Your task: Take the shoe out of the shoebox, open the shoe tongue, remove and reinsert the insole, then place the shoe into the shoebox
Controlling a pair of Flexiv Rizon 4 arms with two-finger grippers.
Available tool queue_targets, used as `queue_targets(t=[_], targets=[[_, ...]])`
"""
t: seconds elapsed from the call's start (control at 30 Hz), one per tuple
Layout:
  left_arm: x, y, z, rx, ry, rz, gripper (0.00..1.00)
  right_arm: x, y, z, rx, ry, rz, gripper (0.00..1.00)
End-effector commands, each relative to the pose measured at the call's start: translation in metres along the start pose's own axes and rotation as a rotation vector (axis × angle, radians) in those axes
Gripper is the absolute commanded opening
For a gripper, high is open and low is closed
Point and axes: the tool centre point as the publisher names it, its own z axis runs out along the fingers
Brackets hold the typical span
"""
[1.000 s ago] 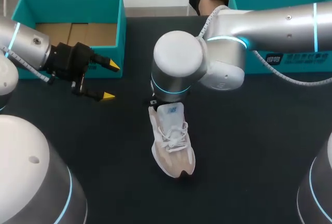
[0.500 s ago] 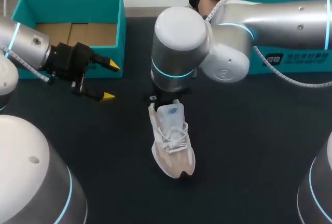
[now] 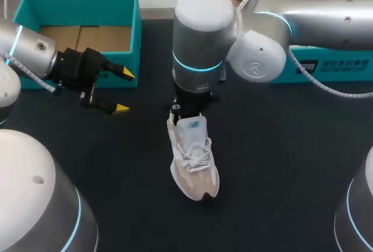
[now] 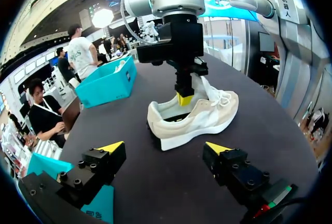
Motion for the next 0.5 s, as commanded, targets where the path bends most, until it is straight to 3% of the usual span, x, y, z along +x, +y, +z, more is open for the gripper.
queue_targets(t=[0.03,0.5], targets=[[0.0000,0.0001,-0.0002,-0.002,0.001,0.000,1.00,-0.0027,0.0012,-0.0080,0.052,-0.008,0.033,0.00],[0.0000,0.0001,-0.0002,-0.002,0.001,0.000,1.00,-0.0027,0.0012,-0.0080,0.052,-0.008,0.033,0.00]])
